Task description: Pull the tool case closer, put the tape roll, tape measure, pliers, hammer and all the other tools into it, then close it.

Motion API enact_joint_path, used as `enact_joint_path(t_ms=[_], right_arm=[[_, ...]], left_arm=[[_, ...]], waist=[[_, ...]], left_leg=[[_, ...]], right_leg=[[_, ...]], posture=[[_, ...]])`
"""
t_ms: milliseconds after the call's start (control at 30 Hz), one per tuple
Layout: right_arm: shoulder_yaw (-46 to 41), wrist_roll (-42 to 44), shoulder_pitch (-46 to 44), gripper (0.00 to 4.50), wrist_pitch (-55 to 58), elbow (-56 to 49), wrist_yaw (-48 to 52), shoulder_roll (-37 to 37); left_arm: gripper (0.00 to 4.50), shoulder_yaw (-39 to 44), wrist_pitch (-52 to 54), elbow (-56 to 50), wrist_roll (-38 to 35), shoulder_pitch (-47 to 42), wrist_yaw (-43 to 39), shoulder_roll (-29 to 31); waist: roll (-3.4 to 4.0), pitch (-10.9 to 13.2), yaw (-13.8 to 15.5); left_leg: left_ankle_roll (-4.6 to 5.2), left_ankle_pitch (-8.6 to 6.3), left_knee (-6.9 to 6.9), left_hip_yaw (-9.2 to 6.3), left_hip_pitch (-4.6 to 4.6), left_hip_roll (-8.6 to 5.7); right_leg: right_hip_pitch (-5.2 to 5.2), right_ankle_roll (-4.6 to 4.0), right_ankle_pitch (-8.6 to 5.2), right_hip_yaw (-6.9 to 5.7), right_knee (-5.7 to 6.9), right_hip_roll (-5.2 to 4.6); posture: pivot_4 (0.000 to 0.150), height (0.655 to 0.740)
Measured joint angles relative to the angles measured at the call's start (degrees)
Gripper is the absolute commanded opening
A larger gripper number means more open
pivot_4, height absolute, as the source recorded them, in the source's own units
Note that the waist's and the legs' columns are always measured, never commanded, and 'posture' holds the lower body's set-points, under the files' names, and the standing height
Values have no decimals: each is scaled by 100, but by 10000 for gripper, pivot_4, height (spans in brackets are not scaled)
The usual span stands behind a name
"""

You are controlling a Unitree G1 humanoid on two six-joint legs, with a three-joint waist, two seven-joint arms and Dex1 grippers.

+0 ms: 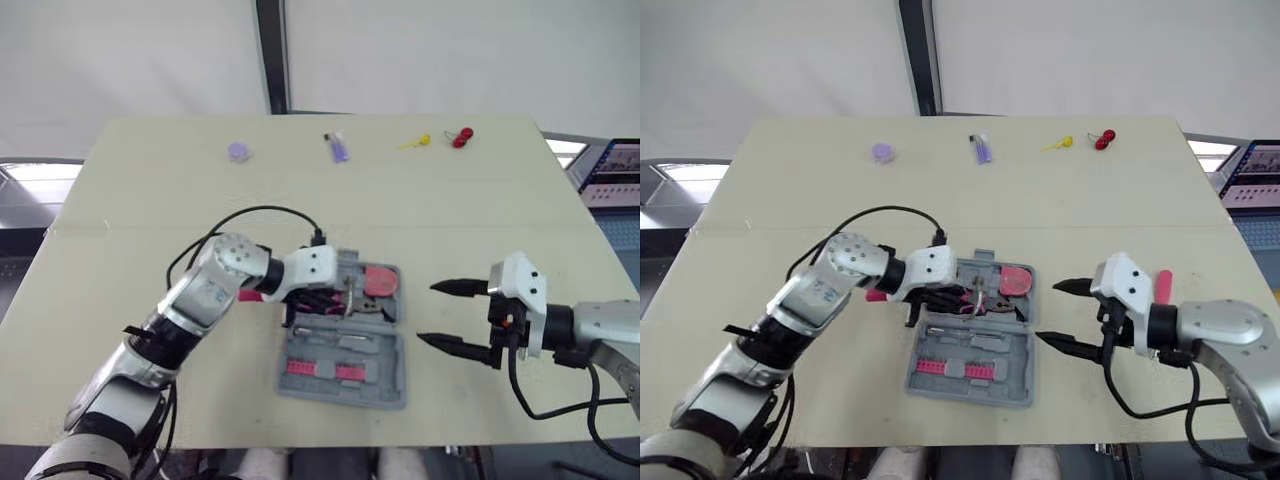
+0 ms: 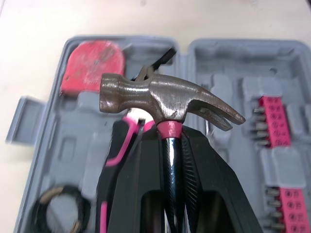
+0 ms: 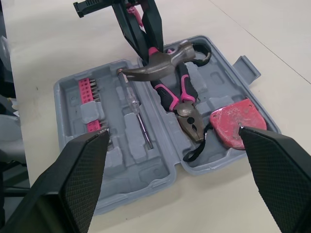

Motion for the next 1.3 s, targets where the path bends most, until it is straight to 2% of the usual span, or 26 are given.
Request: enact_joint_path(t_ms=[300,633,833,1033,1300], right_arm=[[-191,55,598,45000,95,-452,-433,161],[-329,47,856,45000,116,-479,-443,121],[-368,-11,1017,45000,-25,-333,-214,-76],[-505,-158,1253,45000,-259,-136,233,-388],[-505,-222,1282,45000,-359,-110,359,-424]], left_arm=[[645,-634,1531,-65,23,-726,-214,-316],[645,-1520,2970,-909,29,-920,-112,-347],[645,-1989,3502,-839,69,-990,231,-535],[645,-2068,3955,-657,2,-1093,609,-996],[645,-2180,4287,-662,-198,-1093,952,-1278]], waist=[[0,0,4],[0,0,7],[0,0,31],[0,0,67],[0,0,102]], left_leg=[[5,-2,8,-1,-3,-2],[6,-3,13,-2,-6,-2],[8,-3,18,-2,-7,-3],[14,-6,25,-1,-9,-5],[14,-6,28,-1,-9,-5]], right_leg=[[0,1,1,1,2,0],[0,0,2,3,4,0],[0,0,2,4,4,-1],[0,2,3,7,6,-1],[1,2,3,8,8,-1]], posture=[[1500,7400],[1500,7400],[1500,7400],[1500,7400],[1500,7400]])
